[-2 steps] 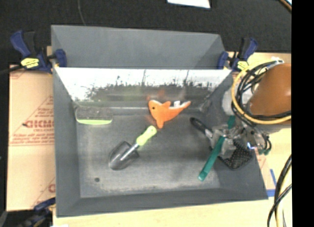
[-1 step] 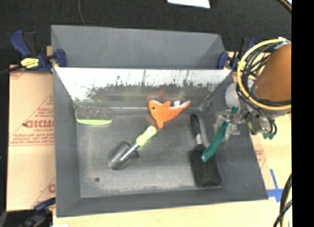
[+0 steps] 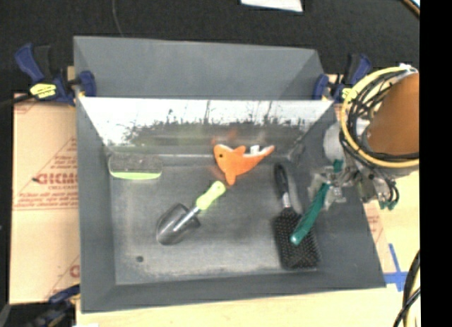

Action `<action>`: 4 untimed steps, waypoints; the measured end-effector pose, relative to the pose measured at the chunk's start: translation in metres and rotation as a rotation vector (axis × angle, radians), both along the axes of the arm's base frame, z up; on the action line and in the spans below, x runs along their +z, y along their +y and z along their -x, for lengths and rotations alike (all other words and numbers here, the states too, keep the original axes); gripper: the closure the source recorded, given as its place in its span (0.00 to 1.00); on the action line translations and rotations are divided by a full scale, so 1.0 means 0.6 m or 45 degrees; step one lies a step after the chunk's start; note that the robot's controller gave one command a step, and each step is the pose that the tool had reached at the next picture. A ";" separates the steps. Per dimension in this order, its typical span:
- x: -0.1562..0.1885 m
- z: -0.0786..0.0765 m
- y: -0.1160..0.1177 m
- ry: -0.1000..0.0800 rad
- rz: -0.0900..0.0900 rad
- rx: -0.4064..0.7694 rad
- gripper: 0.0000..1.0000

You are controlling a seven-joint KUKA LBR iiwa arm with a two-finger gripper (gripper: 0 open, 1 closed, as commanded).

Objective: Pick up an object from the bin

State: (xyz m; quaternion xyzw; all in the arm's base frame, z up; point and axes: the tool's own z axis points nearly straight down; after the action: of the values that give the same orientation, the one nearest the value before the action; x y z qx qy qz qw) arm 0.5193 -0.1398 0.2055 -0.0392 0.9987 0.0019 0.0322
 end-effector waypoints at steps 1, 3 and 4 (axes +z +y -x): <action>0.007 -0.041 -0.022 -0.008 -0.011 -0.049 1.00; -0.007 -0.066 -0.016 -0.018 -0.007 -0.050 1.00; -0.079 -0.026 -0.009 -0.005 -0.012 -0.064 1.00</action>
Offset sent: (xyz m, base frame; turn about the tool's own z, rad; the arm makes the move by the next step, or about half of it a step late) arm 0.0133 -0.0028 -0.0212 0.0346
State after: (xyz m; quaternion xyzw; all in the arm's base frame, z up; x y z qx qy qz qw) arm 0.5350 -0.1450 0.1583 -0.0139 0.9993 0.0057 0.0345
